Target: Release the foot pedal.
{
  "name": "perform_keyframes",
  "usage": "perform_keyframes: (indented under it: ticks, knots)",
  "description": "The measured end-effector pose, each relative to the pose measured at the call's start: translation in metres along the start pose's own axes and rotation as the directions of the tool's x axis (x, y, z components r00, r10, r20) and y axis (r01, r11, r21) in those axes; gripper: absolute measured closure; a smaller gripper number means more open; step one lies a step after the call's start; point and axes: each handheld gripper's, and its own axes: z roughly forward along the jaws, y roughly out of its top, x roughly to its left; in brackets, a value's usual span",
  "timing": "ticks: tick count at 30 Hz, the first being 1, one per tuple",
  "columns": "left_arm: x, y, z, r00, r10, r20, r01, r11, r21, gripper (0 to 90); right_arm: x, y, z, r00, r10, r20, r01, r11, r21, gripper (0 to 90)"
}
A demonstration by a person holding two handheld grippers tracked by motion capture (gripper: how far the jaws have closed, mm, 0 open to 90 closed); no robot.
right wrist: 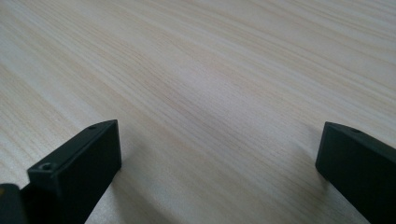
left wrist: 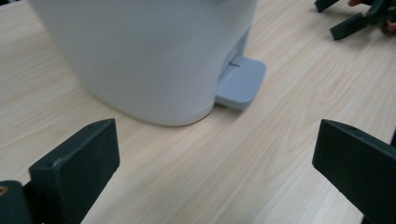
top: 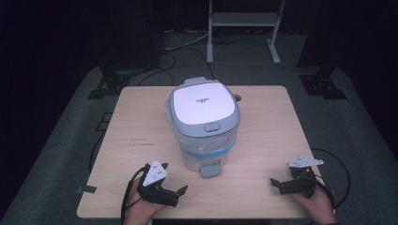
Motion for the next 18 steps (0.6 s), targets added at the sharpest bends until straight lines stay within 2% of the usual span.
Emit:
perform_keyframes:
  ticks: [11, 18]
  knots:
    - [0.032, -0.014, -0.018, 0.9975, -0.035, -0.062, 0.034, 0.9994, -0.005, 0.0, 0.0, -0.001, 0.0, 1.0, 0.005, 0.005, -0.005, 1.0, -0.001, 0.0]
    - [0.046, -0.023, -0.024, 0.9955, -0.041, -0.086, 0.041, 0.9992, -0.005, 0.0, 0.0, -0.001, 0.0, 1.0, 0.005, 0.006, -0.005, 1.0, -0.001, 0.0]
